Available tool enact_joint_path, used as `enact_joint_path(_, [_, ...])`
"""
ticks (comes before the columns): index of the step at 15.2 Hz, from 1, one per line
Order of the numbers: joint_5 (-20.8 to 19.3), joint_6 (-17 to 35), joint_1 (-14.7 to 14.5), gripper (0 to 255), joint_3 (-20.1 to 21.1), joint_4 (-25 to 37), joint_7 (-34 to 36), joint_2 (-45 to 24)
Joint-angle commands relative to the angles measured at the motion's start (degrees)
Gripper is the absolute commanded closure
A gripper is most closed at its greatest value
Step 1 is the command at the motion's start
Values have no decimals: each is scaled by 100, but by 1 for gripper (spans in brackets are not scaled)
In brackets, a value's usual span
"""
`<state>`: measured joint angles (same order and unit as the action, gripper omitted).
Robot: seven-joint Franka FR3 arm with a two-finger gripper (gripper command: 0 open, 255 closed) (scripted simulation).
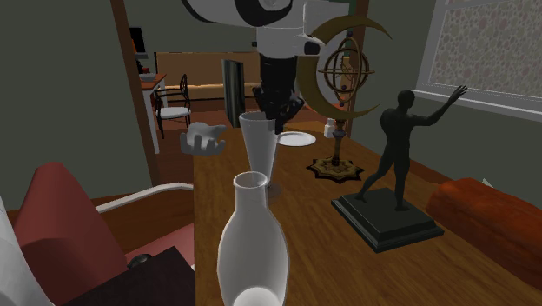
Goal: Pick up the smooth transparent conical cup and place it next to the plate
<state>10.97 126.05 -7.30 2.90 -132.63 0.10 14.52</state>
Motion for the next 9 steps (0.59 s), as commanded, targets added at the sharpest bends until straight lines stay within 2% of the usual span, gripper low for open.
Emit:
enact_joint_path(1, [-16, -153, 1, 255, 3, 98, 36, 60])
enact_joint_path(9, [-77, -775, 20, 255, -10, 576, 134, 210])
